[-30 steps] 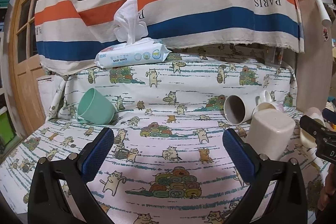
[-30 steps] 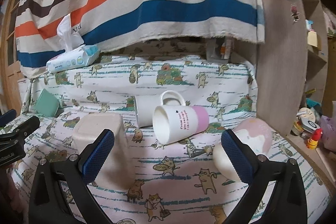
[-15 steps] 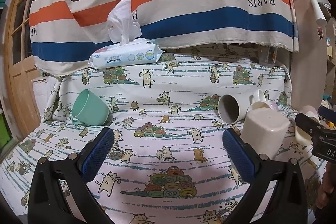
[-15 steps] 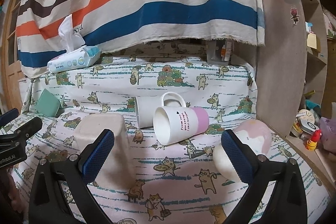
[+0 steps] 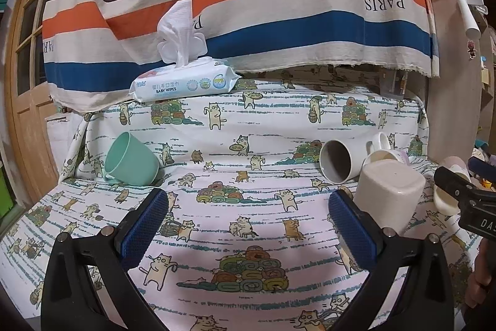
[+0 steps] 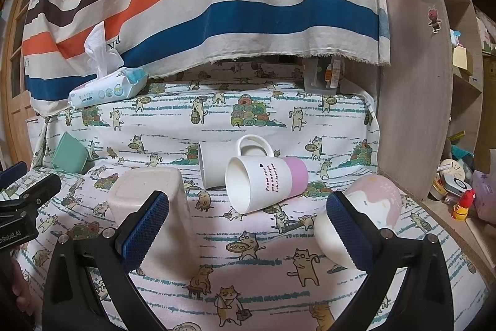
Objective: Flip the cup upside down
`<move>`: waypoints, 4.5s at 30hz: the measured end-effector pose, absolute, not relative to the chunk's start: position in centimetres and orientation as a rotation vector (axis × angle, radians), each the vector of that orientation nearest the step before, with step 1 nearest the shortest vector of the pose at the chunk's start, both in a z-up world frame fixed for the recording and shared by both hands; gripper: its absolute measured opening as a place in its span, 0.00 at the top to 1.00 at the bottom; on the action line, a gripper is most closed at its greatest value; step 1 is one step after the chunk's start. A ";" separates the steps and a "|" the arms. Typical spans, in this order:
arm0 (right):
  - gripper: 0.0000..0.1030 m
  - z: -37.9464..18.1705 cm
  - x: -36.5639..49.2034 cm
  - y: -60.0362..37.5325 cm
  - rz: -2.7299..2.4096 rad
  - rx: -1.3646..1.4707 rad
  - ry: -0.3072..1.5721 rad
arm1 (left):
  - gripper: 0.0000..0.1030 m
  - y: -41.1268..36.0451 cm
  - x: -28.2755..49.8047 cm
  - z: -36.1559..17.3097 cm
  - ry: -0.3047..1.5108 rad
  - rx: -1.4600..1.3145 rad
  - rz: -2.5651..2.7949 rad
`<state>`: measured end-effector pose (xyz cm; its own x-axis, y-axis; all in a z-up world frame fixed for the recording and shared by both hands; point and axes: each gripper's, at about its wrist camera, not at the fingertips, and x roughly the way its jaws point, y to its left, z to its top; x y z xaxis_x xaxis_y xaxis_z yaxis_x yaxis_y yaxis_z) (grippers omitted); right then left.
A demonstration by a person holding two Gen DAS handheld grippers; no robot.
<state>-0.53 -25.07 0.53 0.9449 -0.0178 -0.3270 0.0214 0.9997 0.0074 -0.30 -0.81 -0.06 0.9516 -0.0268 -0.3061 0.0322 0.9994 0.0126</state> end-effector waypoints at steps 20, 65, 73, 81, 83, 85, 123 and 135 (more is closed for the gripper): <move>0.00 0.6 -0.5 -25.1 -0.020 0.012 0.344 | 0.00 -0.8 -0.3 0.0 0.316 0.017 -0.030; 0.00 1.7 -1.8 -25.6 0.041 -0.008 0.314 | 0.00 -0.6 0.0 0.0 0.324 0.003 -0.025; 0.00 5.8 -2.7 -30.5 -0.043 0.029 0.314 | 0.00 -0.6 0.0 0.0 0.324 0.004 -0.025; 0.00 4.5 0.7 -36.4 -0.336 0.143 0.486 | 0.00 -0.5 0.1 -0.1 0.331 0.004 -0.019; 0.00 3.3 2.9 -37.9 -0.387 0.201 0.612 | 0.00 -0.6 0.2 -0.1 0.336 0.008 0.005; 0.00 2.5 4.4 -39.0 -0.391 0.241 0.681 | 0.00 -0.6 0.4 -0.2 0.343 0.011 0.019; 0.11 0.1 2.6 -34.3 0.108 0.618 0.825 | 0.00 -0.6 0.4 -0.2 0.340 0.015 0.013; 0.14 -3.2 2.2 -29.2 0.294 0.470 0.979 | 0.00 -0.8 0.3 -0.1 0.336 0.017 0.007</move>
<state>2.21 -29.25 -3.21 0.5305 0.4427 -0.7229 -0.0295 0.8619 0.5061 0.31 -0.78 -0.11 0.9440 0.0093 -0.3299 -0.0036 0.9998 0.0180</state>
